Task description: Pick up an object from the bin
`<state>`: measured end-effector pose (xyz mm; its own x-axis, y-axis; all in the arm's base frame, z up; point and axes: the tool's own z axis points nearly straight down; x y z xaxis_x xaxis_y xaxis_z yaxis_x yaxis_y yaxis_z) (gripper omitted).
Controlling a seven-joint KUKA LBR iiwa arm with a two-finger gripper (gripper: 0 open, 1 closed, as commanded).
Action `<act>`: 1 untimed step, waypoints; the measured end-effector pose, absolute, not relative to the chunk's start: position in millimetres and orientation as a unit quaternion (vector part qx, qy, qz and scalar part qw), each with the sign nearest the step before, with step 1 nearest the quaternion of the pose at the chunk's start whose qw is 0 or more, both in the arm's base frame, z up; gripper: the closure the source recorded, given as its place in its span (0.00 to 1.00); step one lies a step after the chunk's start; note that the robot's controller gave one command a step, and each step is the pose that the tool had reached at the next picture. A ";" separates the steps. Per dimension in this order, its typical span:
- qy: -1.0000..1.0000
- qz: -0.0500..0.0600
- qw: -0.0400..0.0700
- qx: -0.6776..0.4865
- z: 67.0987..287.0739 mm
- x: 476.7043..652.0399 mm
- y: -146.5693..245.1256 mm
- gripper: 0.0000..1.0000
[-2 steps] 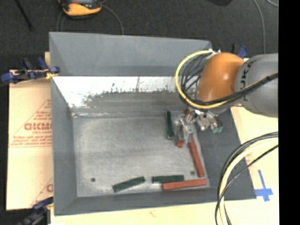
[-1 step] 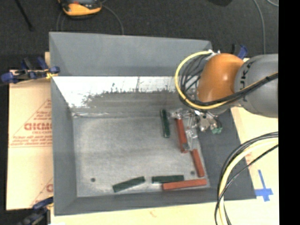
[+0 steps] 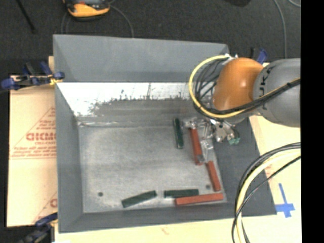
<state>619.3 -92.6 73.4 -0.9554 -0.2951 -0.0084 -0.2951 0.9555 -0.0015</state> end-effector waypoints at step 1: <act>0.992 0.000 0.002 -0.124 72.2 614.5 -31.9 1.00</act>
Offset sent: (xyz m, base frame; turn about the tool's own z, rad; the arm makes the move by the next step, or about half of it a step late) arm 0.0000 0.0000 0.0000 0.0000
